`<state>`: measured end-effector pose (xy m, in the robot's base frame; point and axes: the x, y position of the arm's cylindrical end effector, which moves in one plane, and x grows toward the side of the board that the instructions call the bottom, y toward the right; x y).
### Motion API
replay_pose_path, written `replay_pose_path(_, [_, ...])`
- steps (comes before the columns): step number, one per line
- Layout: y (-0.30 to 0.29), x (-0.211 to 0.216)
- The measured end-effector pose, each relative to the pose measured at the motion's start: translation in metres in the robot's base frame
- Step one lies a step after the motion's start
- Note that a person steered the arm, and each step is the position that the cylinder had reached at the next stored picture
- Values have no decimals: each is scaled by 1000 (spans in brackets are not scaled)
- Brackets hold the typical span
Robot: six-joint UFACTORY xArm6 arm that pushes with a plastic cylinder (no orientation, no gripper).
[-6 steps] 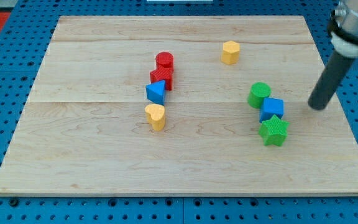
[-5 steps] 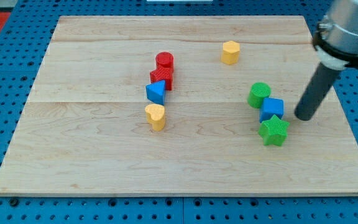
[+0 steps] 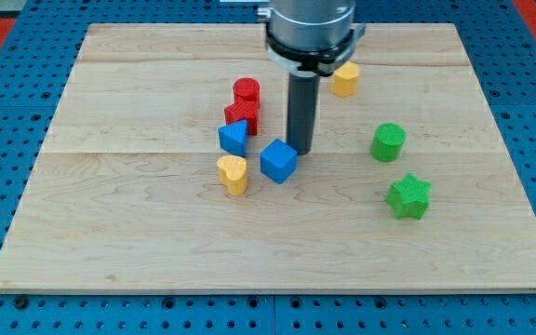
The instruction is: Push the blue cube into the yellow heart
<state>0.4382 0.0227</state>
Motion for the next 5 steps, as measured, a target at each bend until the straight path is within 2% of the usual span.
replay_pose_path(1, [-28, 3])
replay_pose_path(2, [-20, 4])
replay_pose_path(3, [8, 23])
replay_pose_path(5, [-32, 35])
